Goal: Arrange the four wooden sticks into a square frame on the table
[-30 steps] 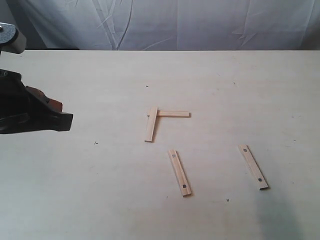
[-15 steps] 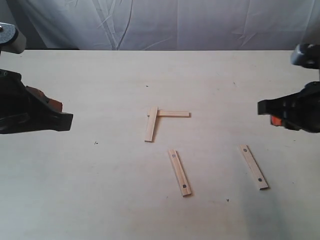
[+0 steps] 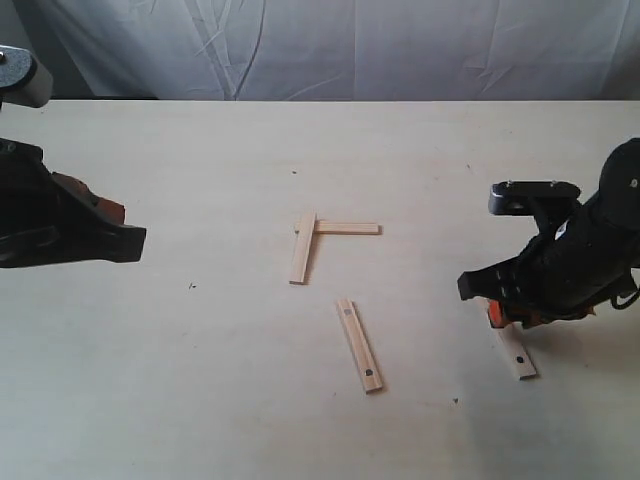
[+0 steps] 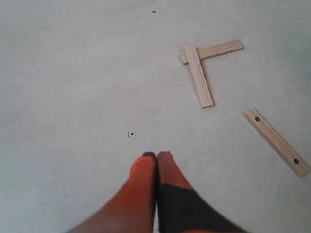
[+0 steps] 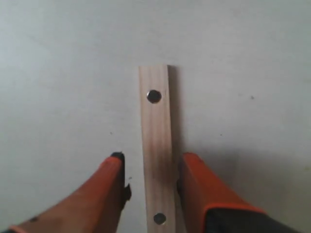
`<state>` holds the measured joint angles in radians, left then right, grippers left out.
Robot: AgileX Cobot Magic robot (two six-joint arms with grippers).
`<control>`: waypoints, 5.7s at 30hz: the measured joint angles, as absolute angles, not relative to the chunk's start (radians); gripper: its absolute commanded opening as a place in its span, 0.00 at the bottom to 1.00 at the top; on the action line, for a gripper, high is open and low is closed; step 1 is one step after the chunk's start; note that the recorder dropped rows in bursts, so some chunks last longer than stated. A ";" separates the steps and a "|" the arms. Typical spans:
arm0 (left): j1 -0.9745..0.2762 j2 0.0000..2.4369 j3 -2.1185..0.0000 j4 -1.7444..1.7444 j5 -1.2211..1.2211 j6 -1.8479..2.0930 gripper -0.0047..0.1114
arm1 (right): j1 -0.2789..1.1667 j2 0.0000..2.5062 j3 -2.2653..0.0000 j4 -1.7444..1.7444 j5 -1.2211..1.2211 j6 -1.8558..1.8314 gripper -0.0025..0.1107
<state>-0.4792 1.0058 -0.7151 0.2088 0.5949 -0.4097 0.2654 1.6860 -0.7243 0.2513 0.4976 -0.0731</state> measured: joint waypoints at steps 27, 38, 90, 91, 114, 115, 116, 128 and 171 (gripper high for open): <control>-0.479 1.006 -0.715 0.209 0.594 -0.410 0.04 | 0.283 1.764 -0.782 0.251 0.519 0.009 0.01; -0.479 1.006 -0.715 0.285 0.598 -0.412 0.04 | 0.476 1.878 -1.297 0.194 0.711 0.303 0.01; -0.479 1.006 -0.715 0.310 0.613 -0.440 0.04 | 0.749 1.933 -1.228 0.018 0.731 0.409 0.42; -0.479 1.006 -0.715 0.310 0.613 -0.440 0.04 | 0.754 1.933 -1.223 0.018 0.731 0.409 0.42; -0.479 1.006 -0.715 0.310 0.613 -0.440 0.04 | 0.760 2.018 -1.196 0.016 0.781 0.409 0.18; -0.479 1.006 -0.715 0.310 0.613 -0.440 0.04 | 0.760 2.018 -1.196 0.016 0.781 0.409 0.11; -0.479 1.006 -0.715 0.310 0.613 -0.440 0.04 | 0.760 2.018 -1.196 0.016 0.781 0.409 0.05; -0.479 1.006 -0.715 0.310 0.612 -0.440 0.04 | 0.760 1.993 -1.219 -0.010 0.815 0.376 0.02; -0.479 1.006 -0.715 0.310 0.610 -0.440 0.04 | 0.737 2.123 -1.446 -0.097 0.707 -0.741 0.32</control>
